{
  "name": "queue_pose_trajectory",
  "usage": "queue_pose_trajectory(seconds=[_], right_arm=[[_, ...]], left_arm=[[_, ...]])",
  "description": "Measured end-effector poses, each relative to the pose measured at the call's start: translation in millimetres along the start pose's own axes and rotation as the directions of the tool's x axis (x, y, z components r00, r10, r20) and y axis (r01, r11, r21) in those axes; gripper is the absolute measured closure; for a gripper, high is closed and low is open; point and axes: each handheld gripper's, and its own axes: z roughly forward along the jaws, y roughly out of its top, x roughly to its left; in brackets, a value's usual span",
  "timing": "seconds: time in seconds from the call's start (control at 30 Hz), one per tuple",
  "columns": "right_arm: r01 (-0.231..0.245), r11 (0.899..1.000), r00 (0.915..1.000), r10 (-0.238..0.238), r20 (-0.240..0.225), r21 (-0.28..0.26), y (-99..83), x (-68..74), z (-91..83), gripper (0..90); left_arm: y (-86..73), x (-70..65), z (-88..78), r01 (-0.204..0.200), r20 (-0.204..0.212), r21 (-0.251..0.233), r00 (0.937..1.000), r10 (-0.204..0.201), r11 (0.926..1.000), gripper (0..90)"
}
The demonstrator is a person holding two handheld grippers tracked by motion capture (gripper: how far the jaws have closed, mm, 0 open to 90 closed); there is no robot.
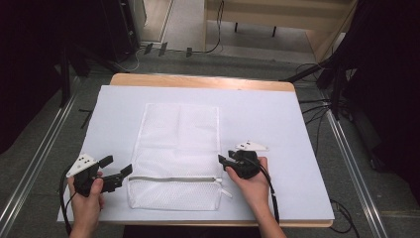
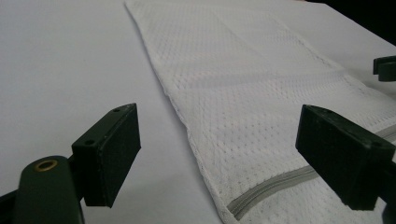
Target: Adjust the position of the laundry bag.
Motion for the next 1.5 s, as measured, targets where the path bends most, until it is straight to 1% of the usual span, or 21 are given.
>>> queue_pose_trajectory(seconds=[0.2,0.23,0.3,0.37,0.43,0.5,0.57,0.6,0.63,0.7,0.73,0.87,1.0,1.03,1.13,1.23,1.3,1.37,1.4,1.47,1.5], right_arm=[[-0.025,0.999,0.9996,0.025,0.011,0.02,5.3,5.9,17.2,55.3],[-0.036,0.999,0.9992,0.035,0.02,0.033,5.5,7.7,22.4,58.5],[-0.04,0.998,0.9991,0.039,0.017,0.053,4.2,10.1,27.7,59.7],[-0.033,0.999,0.999,0.031,0.031,0.044,2.9,12.4,28.5,61.5],[-0.017,0.999,0.9971,0.014,0.075,0.036,1.3,17.1,29.0,64.1],[-0.015,1.0,0.9921,0.013,0.125,0.013,-2.2,22.7,29.6,68.9],[0.008,1.0,0.986,-0.008,0.167,0.001,-5.3,28.0,30.0,74.0],[0.015,1.0,0.982,-0.014,0.188,-0.001,-6.2,30.4,29.8,78.8],[0.02,1.0,0.9837,-0.02,0.179,0.002,-6.8,31.0,29.1,87.6],[0.023,1.0,0.9861,-0.023,0.164,0.002,-7.1,30.7,28.9,89.2],[0.027,1.0,0.9876,-0.027,0.155,0.004,-7.2,29.8,28.5,90.0],[-0.012,1.0,0.9938,0.012,0.111,-0.001,-7.7,22.1,25.4,90.0],[-0.023,1.0,0.9928,0.024,0.117,-0.012,-10.2,12.6,18.8,90.0],[-0.022,1.0,0.9923,0.023,0.121,-0.012,-11.1,6.9,15.2,90.0],[-0.023,1.0,0.9916,0.024,0.127,-0.01,-11.5,1.9,11.4,90.0],[-0.017,1.0,0.9901,0.018,0.139,-0.014,-11.7,-9.6,1.4,90.0],[-0.016,1.0,0.9896,0.018,0.143,-0.014,-11.7,-12.3,-1.1,90.0],[-0.016,1.0,0.9882,0.019,0.152,-0.018,-11.9,-21.6,-8.0,90.0],[-0.016,1.0,0.9882,0.019,0.152,-0.018,-11.9,-21.6,-8.0,90.0],[-0.021,0.999,0.9864,0.025,0.163,-0.024,-11.5,-31.1,-14.6,90.0],[-0.021,0.999,0.9864,0.025,0.163,-0.024,-11.5,-31.1,-14.6,90.0]], left_arm=[[0.4,-0.3,-0.9,0.0,0.004,0.001,1.0,0.0,1.0,14.0],[0.3,-0.4,-0.8,0.001,0.003,0.002,1.0,-0.001,1.0,14.0],[0.2,-0.3,-0.5,0.002,0.004,0.0,1.0,-0.002,1.0,14.0],[0.3,-0.2,-0.3,0.002,0.002,0.001,1.0,-0.002,1.0,14.0],[0.2,0.1,0.1,0.002,0.004,0.004,1.0,-0.002,1.0,14.0],[0.3,0.2,0.5,0.003,0.004,0.005,1.0,-0.003,1.0,14.0],[0.6,-0.5,0.8,0.003,0.005,0.003,1.0,-0.003,1.0,14.1],[0.6,-0.7,0.8,0.0,0.006,0.004,1.0,0.0,1.0,14.1],[0.5,-1.5,1.2,-0.004,0.007,0.009,1.0,0.004,1.0,14.1],[0.5,-1.8,1.4,-0.005,0.004,0.01,1.0,0.005,0.9999,14.1],[0.4,-1.9,1.4,-0.006,0.002,0.012,1.0,0.006,0.9999,14.1],[-0.1,-0.7,1.2,-0.007,0.004,0.015,1.0,0.007,0.9999,14.1],[-0.6,-0.7,1.2,-0.007,0.006,0.016,1.0,0.007,0.9998,14.2],[-0.7,-1.1,1.2,-0.011,0.007,0.018,0.9999,0.011,0.9998,14.2],[-0.7,-2.1,1.6,-0.012,0.009,0.02,0.9999,0.012,0.9997,14.1],[-0.8,-3.1,2.7,-0.015,0.012,0.021,0.9998,0.015,0.9997,14.1],[-0.9,-3.6,3.0,-0.017,0.013,0.024,0.9998,0.017,0.9996,14.2],[-1.1,-3.9,3.3,-0.018,0.014,0.026,0.9997,0.018,0.9995,14.2],[-1.1,-4.1,3.5,-0.018,0.015,0.028,0.9997,0.018,0.9994,14.2],[-1.5,-5.0,4.6,-0.02,0.019,0.027,0.9996,0.02,0.9994,14.2],[-1.5,-5.0,4.6,-0.02,0.019,0.027,0.9996,0.02,0.9994,14.2]])
